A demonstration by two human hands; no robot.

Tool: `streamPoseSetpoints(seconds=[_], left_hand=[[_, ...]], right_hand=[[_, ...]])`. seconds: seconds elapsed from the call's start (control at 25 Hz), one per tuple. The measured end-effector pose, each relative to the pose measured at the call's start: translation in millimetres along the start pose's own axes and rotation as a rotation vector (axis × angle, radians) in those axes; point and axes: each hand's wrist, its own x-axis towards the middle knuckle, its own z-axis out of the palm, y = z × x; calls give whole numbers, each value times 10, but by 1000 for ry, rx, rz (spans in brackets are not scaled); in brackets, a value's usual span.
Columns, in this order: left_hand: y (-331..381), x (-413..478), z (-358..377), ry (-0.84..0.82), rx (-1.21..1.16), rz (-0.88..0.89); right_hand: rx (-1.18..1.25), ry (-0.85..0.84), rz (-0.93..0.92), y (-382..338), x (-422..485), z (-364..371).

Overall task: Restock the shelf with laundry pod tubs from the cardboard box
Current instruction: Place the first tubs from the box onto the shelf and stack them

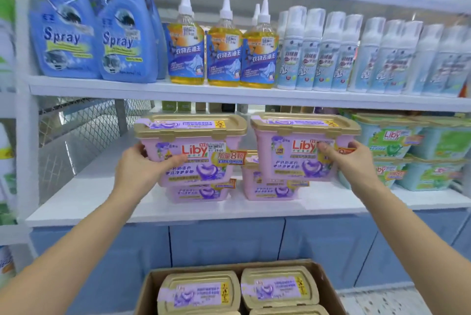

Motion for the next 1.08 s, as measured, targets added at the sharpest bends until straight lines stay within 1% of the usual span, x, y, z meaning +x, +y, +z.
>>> streamPoseSetpoints(seconds=[0.16, 0.28, 0.4, 0.64, 0.8, 1.08], left_hand=[[29, 307, 93, -29, -2, 2], [10, 447, 229, 29, 11, 24], [-21, 590, 362, 60, 8, 22], [-239, 792, 488, 68, 6, -40], [-317, 848, 531, 42, -4, -70], [-391, 759, 558, 18, 113, 19]], right_hand=[[58, -3, 83, -28, 247, 180], [-13, -17, 89, 70, 358, 243], [-16, -8, 114, 269, 525, 270], [-70, -71, 126, 489, 751, 358], [-141, -87, 145, 639, 873, 346], [-114, -151, 81, 741, 895, 362]])
